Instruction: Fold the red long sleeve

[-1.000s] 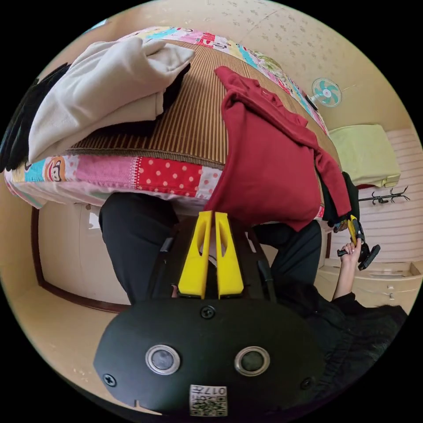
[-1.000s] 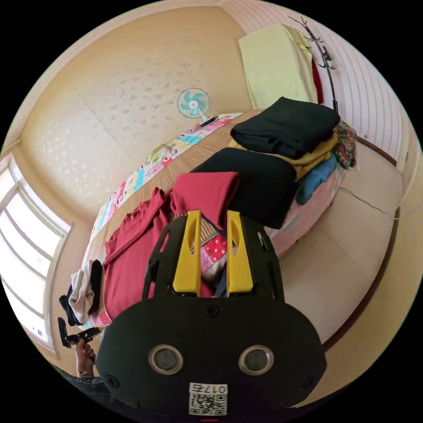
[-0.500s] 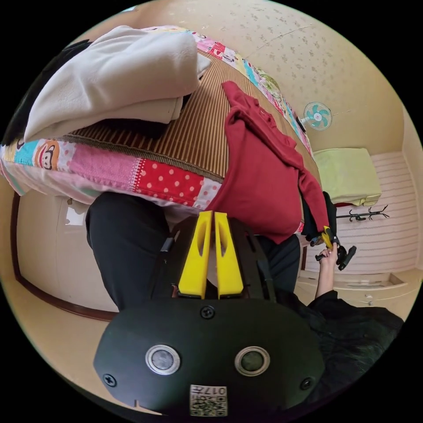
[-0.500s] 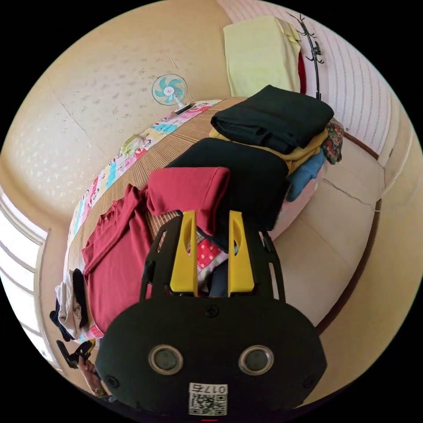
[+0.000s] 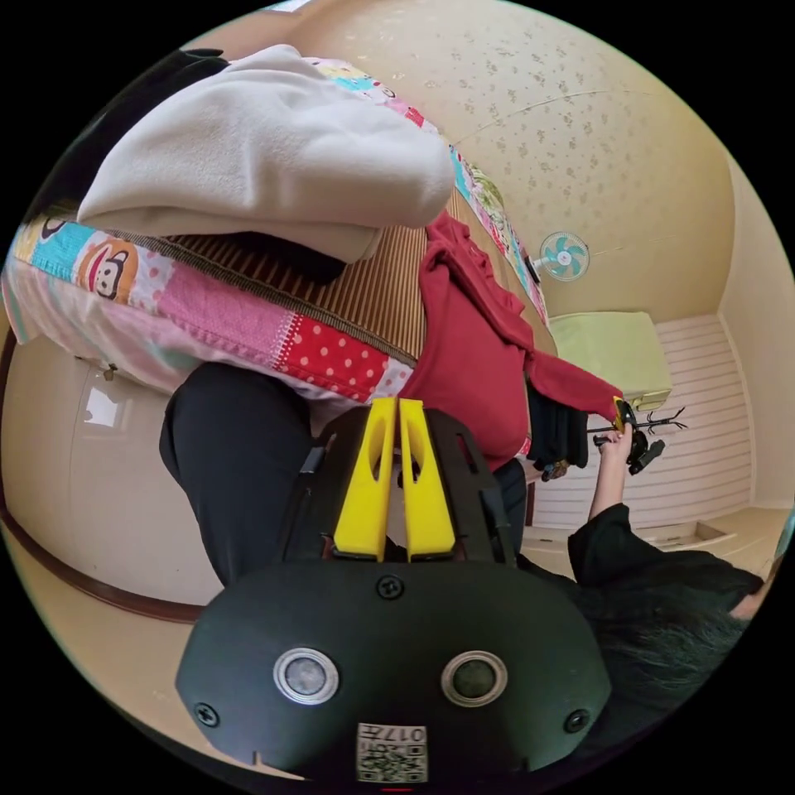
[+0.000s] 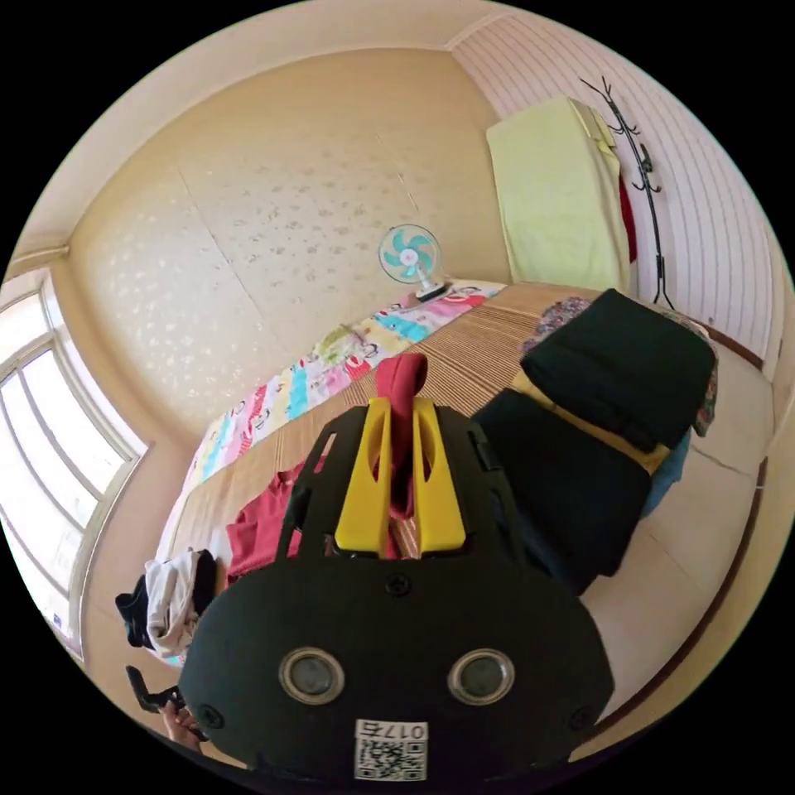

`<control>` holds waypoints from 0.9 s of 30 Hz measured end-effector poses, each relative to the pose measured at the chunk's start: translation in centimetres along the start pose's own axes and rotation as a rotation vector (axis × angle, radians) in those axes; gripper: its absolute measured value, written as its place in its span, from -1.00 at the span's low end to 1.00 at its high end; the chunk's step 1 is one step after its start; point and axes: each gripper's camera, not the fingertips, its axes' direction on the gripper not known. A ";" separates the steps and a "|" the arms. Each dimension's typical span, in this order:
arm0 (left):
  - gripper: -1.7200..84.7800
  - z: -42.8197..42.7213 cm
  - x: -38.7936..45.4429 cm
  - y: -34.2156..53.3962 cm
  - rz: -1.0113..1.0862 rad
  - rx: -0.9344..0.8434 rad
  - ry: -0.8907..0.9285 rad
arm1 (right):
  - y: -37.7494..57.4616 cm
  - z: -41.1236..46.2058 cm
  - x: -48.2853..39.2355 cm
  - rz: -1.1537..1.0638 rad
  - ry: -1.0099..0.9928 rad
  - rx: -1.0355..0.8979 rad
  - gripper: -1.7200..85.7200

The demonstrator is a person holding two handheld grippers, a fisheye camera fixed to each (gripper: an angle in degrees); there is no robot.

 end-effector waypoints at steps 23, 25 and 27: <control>-0.92 13.5 12.4 -3.0 0.415 -0.144 -0.272 | 27.2 6.5 -3.0 -0.538 -0.063 -0.692 -0.83; -0.96 16.9 13.2 -5.2 0.416 -0.202 -0.365 | 27.5 7.6 -3.5 -0.541 -0.038 -0.681 -0.88; -0.98 19.1 14.7 -8.9 0.388 -0.234 -0.345 | 26.3 9.5 -4.9 -0.531 -0.003 -0.672 -0.92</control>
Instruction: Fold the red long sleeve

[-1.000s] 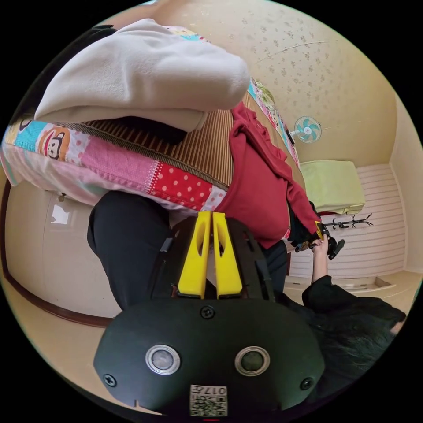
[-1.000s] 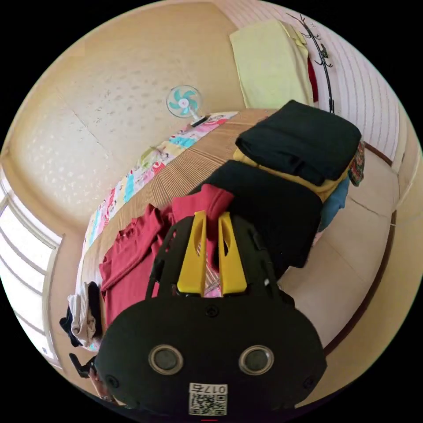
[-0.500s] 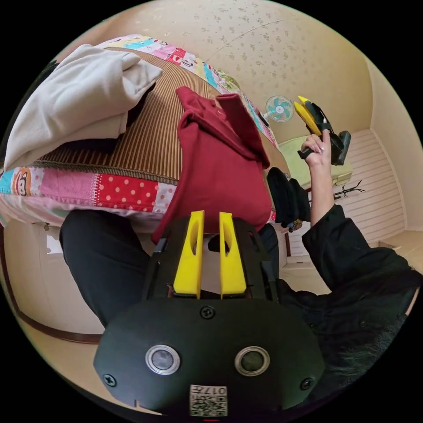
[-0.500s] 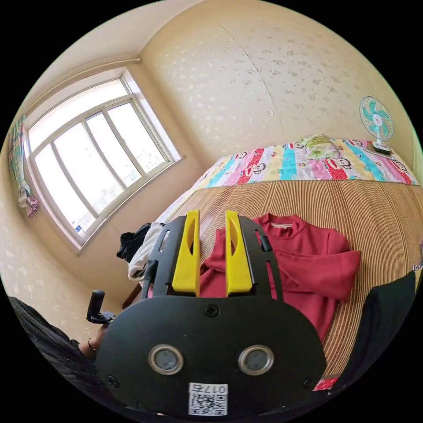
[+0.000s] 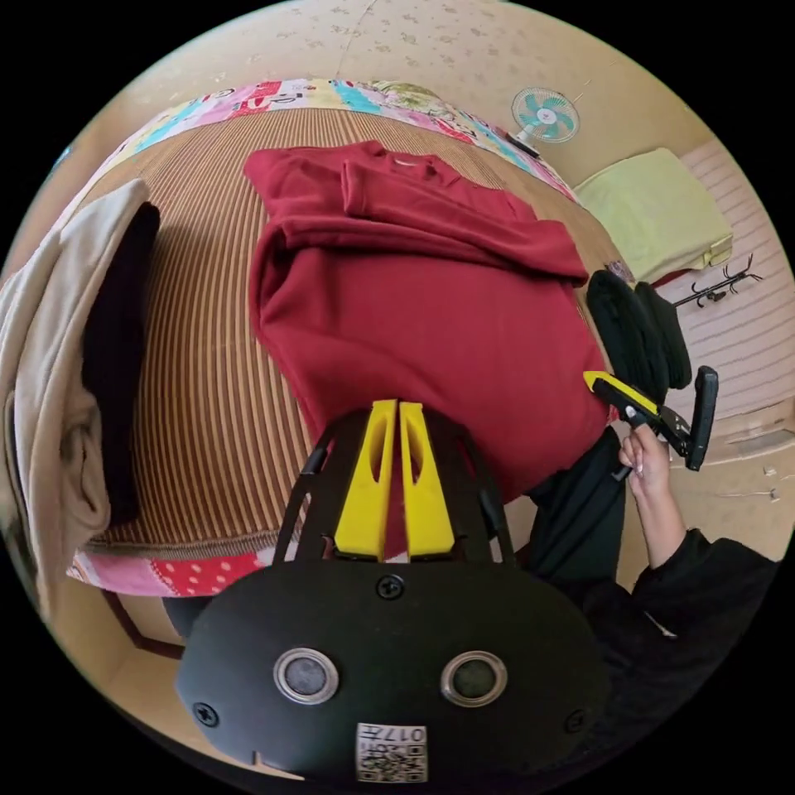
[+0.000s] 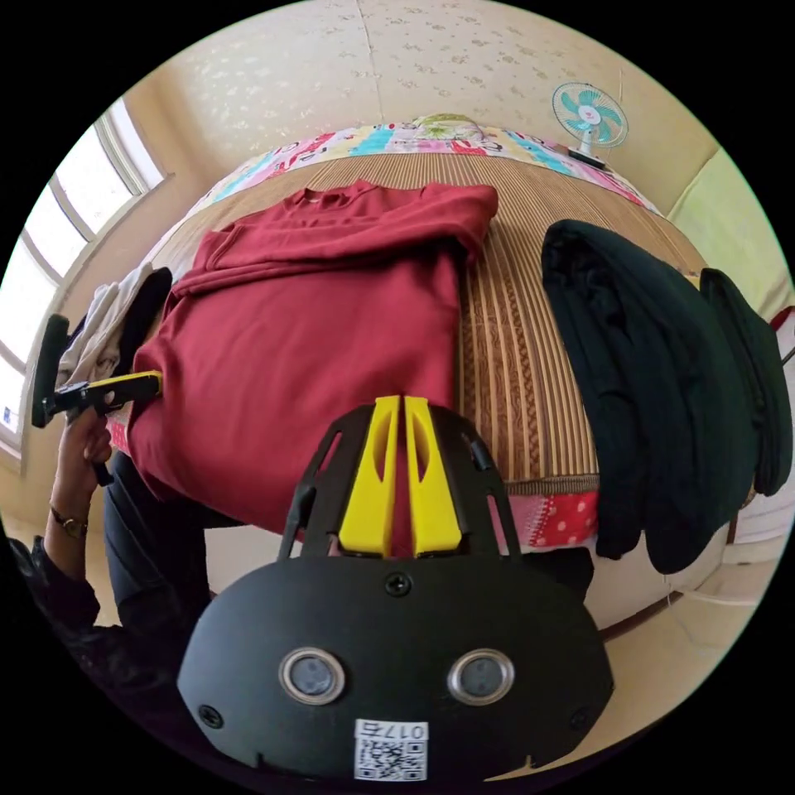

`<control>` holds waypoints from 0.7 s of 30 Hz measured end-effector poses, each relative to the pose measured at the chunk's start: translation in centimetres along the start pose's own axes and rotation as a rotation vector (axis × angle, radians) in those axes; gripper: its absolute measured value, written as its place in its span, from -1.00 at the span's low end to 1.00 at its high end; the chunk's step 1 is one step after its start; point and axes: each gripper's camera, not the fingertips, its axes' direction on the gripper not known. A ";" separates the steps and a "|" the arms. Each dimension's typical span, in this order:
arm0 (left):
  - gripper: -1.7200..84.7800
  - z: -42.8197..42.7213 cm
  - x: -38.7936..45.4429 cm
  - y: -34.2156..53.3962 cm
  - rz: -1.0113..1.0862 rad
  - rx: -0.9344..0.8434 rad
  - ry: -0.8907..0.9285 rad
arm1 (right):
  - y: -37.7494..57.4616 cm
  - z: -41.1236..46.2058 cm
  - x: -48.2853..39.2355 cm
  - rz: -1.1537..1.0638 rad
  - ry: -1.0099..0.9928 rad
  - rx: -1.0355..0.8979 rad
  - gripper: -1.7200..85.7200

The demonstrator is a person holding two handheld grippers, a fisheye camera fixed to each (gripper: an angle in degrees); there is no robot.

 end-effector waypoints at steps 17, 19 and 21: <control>-0.65 -5.9 -5.6 0.7 -0.119 0.151 0.020 | -2.5 -5.4 6.5 0.106 -0.164 0.123 -0.67; -0.67 -4.9 -6.6 3.7 -0.151 0.094 0.029 | 1.4 -4.3 7.3 0.147 -0.096 0.038 -0.68; -0.75 -5.2 -7.0 6.9 -0.147 0.152 0.040 | 4.8 -4.1 7.4 0.149 -0.096 0.026 -0.72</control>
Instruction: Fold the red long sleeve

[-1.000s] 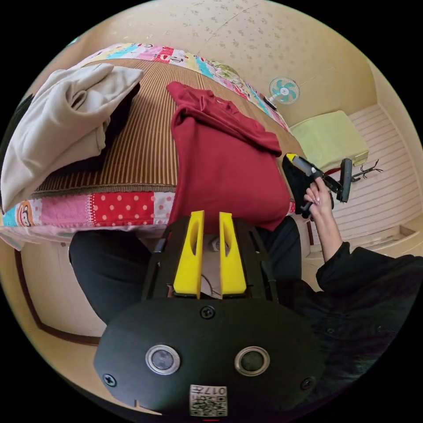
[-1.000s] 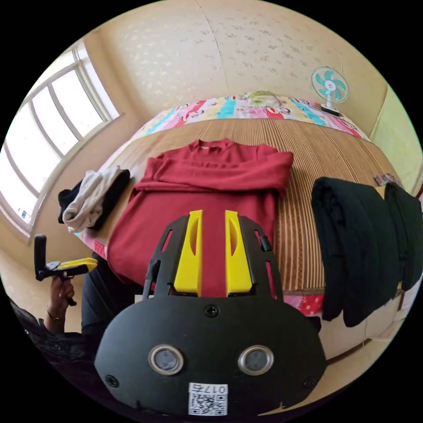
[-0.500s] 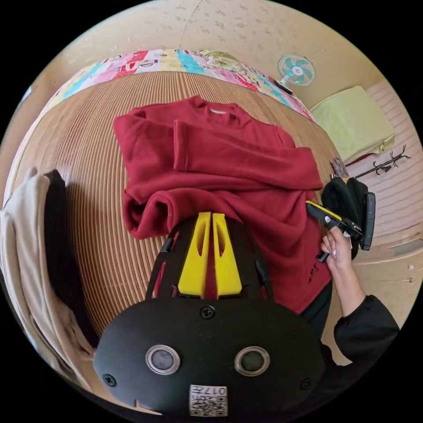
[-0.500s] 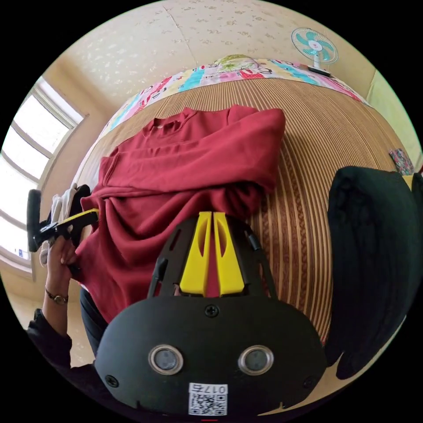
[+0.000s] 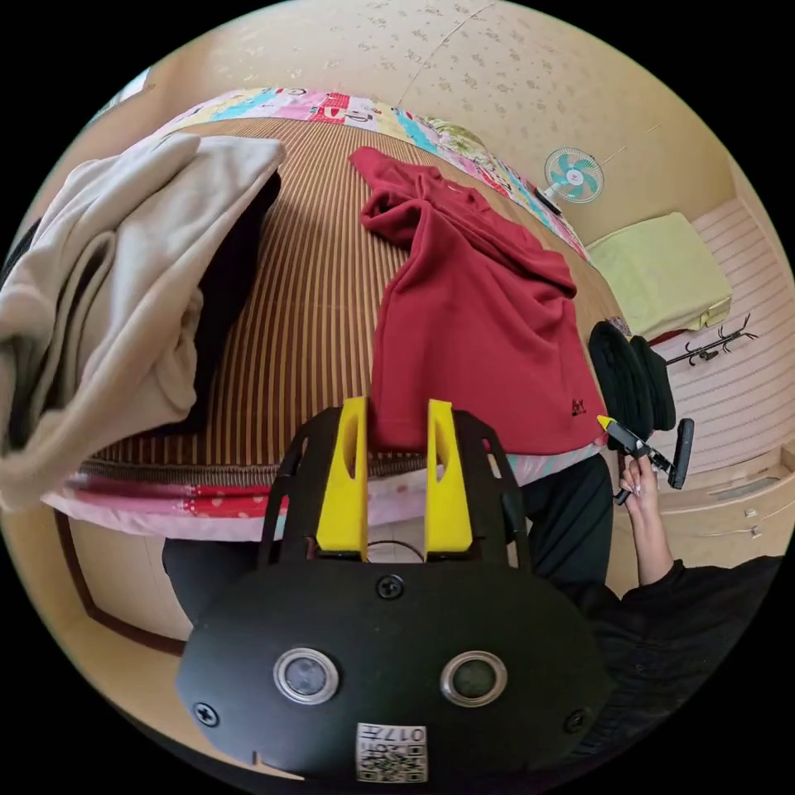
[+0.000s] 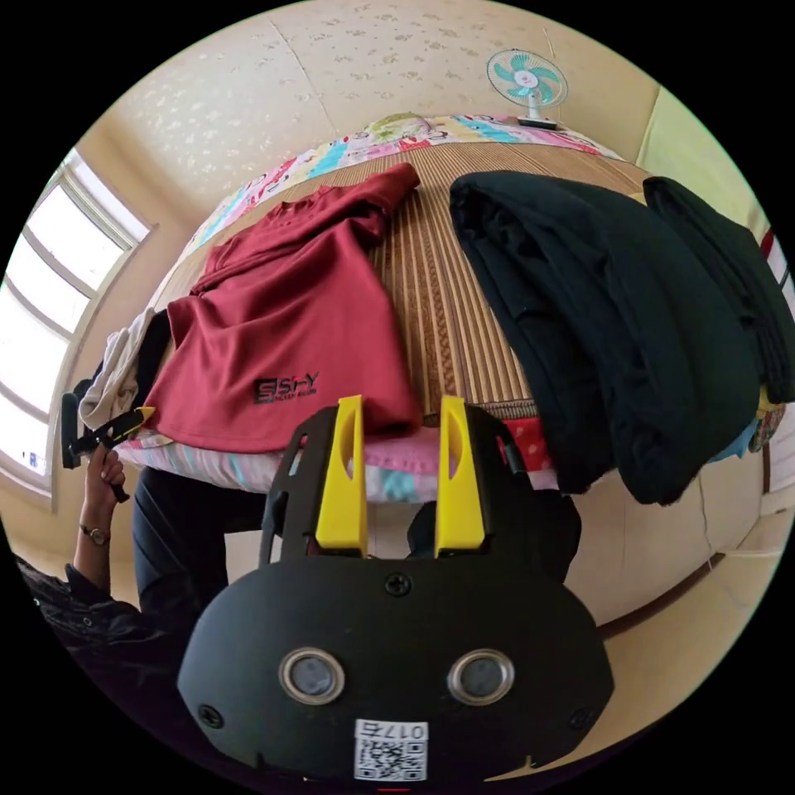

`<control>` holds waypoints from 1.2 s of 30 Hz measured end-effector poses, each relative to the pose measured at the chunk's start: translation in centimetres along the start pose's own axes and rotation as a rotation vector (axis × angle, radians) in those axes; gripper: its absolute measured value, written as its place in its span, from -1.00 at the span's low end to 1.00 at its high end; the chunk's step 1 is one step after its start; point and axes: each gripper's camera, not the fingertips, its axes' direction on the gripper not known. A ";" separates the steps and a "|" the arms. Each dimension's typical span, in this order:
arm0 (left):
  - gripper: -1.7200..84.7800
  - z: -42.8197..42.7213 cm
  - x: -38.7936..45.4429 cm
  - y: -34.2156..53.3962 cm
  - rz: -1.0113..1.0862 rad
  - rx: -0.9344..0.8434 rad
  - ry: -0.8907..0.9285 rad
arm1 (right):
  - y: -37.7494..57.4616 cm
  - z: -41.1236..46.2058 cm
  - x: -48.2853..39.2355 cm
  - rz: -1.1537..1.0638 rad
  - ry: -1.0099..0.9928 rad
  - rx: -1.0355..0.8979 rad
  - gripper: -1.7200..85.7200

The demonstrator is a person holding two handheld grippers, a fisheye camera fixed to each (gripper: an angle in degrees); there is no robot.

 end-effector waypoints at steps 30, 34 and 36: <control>-0.73 -8.4 -1.3 -15.3 -0.214 0.415 0.512 | -22.3 -10.3 -4.7 0.091 -0.330 0.374 -0.84; -0.74 -3.1 2.8 -14.8 -0.048 0.222 0.234 | -20.5 -3.7 -12.1 -0.131 -0.054 0.298 -0.89; -0.81 1.3 2.4 -12.5 -0.070 0.062 -0.012 | -19.3 2.2 -12.9 -0.226 0.124 0.129 -0.92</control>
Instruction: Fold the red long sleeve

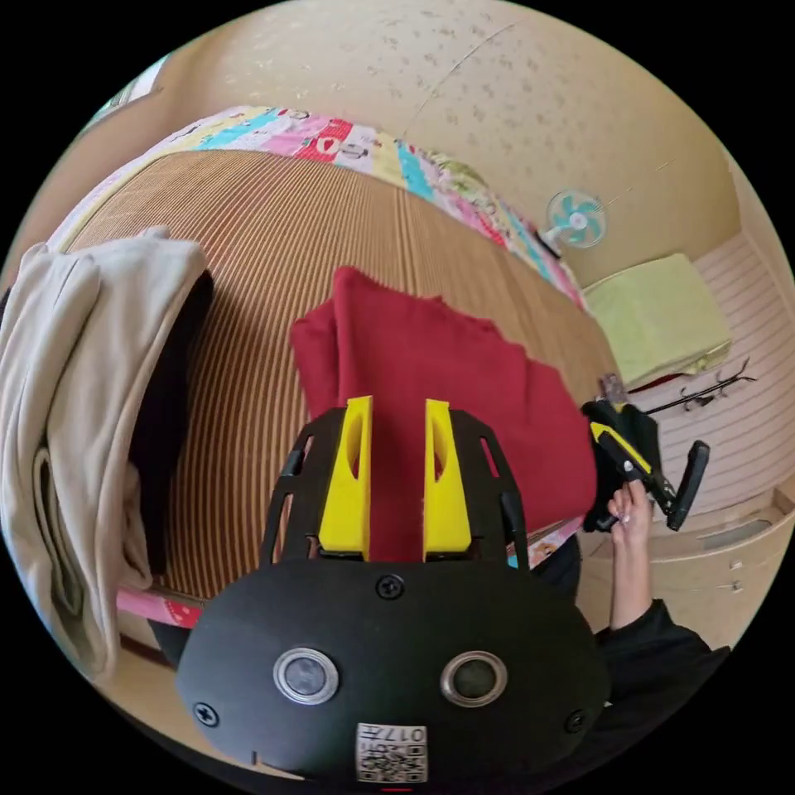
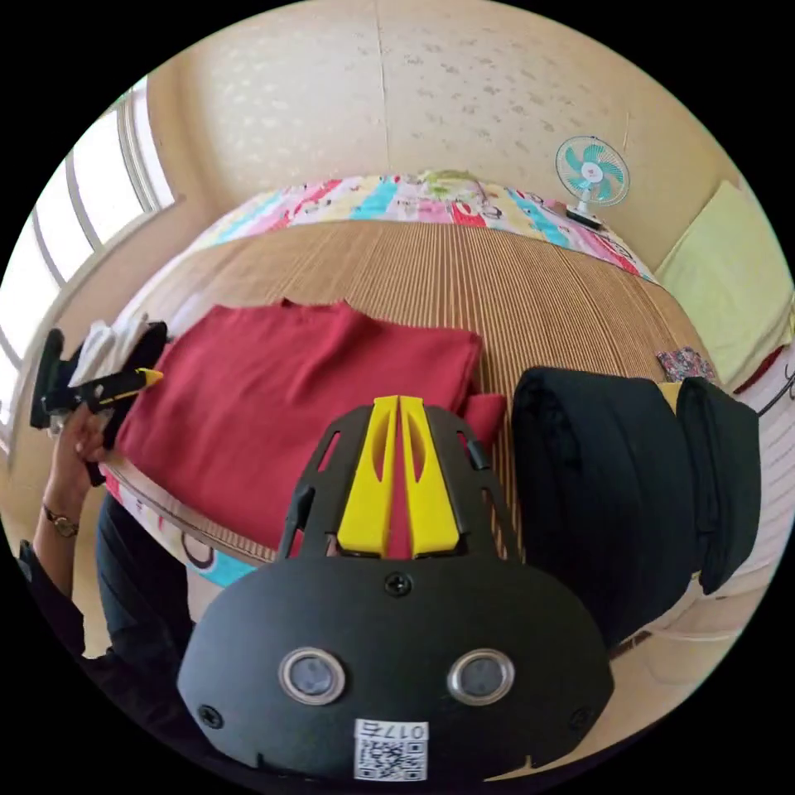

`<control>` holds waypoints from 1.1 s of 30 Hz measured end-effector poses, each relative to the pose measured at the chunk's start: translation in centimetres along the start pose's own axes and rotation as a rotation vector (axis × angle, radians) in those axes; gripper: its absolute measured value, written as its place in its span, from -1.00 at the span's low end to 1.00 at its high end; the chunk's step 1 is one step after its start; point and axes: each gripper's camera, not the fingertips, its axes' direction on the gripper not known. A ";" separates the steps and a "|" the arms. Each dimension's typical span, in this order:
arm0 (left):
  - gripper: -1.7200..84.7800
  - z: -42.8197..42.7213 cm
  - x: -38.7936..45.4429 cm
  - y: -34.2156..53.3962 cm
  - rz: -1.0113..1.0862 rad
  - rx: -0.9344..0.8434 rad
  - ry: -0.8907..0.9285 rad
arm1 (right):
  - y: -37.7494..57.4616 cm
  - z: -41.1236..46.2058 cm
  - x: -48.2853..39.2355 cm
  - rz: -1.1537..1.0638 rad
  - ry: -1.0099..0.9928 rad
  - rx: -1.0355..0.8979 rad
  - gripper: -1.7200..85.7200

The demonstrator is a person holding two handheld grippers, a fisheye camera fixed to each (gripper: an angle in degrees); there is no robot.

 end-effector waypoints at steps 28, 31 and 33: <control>-0.81 1.4 19.9 8.1 0.332 0.069 0.651 | 4.5 -8.6 17.1 0.346 -0.401 0.043 -0.94; -0.78 3.8 22.5 10.7 0.449 -0.059 0.738 | 7.0 -10.1 22.2 0.415 -0.487 0.036 -0.93; -0.77 3.3 20.8 12.4 0.468 -0.012 0.774 | 8.0 -11.0 24.7 0.446 -0.506 0.033 -0.92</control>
